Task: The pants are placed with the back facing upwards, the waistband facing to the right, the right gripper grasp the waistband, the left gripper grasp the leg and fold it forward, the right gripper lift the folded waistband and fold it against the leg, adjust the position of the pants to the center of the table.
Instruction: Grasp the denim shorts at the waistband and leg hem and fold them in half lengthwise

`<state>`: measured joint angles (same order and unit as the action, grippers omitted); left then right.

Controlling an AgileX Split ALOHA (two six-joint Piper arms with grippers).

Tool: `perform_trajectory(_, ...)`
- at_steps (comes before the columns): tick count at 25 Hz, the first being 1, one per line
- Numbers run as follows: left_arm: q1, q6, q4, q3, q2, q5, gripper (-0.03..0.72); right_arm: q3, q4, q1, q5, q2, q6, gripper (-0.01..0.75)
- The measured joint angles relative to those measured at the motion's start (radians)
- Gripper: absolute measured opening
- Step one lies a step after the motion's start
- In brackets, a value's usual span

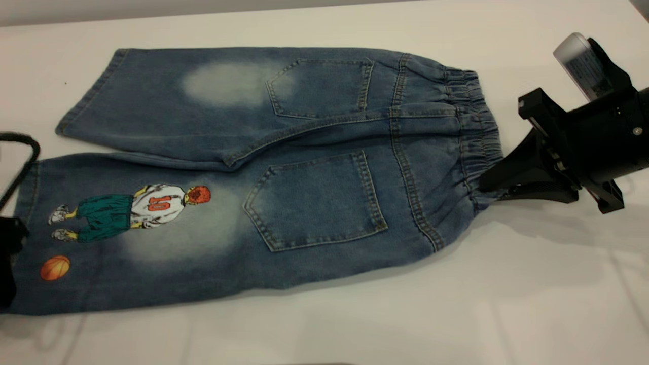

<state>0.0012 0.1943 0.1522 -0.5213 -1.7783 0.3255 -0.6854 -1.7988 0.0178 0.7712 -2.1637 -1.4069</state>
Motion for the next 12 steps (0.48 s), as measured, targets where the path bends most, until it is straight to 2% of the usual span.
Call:
perform_trajectory(8,0.0,0.009,0.064,-0.006,-0.118,-0.117,0.451,0.0,0.0,0.0,0.0,0.0,-0.009,0.037)
perform_trajectory(12,0.0,0.009,0.066,-0.007,-0.135,-0.122,0.438,0.0,0.0,0.0,0.0,0.0,-0.011,0.037)
